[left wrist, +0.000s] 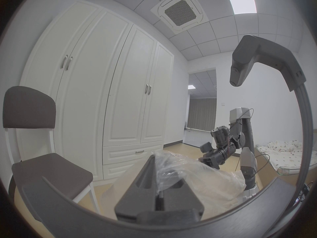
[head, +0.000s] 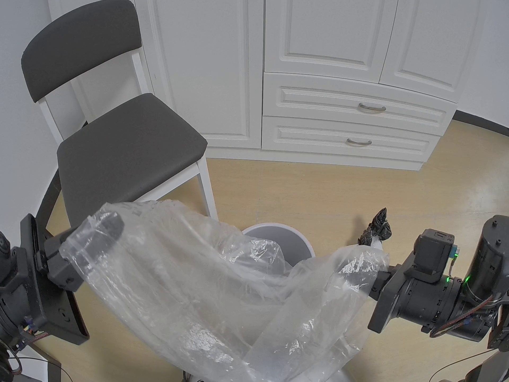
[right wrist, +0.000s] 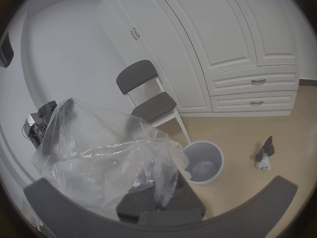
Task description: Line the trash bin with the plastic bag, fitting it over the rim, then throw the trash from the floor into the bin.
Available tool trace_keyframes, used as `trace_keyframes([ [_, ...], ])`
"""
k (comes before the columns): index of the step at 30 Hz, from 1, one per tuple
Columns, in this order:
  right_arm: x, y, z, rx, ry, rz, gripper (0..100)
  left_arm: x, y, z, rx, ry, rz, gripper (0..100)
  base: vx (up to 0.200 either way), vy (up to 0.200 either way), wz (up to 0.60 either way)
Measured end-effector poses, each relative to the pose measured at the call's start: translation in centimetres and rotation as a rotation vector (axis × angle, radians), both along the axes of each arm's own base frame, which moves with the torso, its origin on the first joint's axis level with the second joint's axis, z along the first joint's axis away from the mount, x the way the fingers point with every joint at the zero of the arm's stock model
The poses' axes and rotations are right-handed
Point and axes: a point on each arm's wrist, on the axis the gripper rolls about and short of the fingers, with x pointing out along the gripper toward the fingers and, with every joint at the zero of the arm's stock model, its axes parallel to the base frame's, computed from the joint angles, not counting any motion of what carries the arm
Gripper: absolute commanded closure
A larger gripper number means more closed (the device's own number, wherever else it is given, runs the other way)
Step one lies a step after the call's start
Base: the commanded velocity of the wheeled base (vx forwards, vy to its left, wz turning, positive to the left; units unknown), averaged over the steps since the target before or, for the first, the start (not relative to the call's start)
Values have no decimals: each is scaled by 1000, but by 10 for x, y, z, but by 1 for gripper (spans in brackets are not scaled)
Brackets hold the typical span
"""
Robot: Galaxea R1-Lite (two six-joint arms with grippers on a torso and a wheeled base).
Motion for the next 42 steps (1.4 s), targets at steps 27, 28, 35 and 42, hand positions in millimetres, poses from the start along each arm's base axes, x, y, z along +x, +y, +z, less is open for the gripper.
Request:
trace_keyframes([
  [27, -14, -17, -2, -247, -21, -29, 100, 18, -30, -42, 125, 245, -88, 100, 0, 0, 0],
  [28, -15, -18, -3, -252, -23, -28, 100, 19, -31, -43, 127, 254, -89, 100, 0, 0, 0],
  [35, -16, -21, -11, -303, -24, -27, 100, 26, -37, -49, 117, 313, -46, 100, 0, 0, 0],
  [42, -12, -20, -20, -343, 5, -33, 100, 38, -44, -56, 64, 359, 70, 100, 0, 0, 0],
])
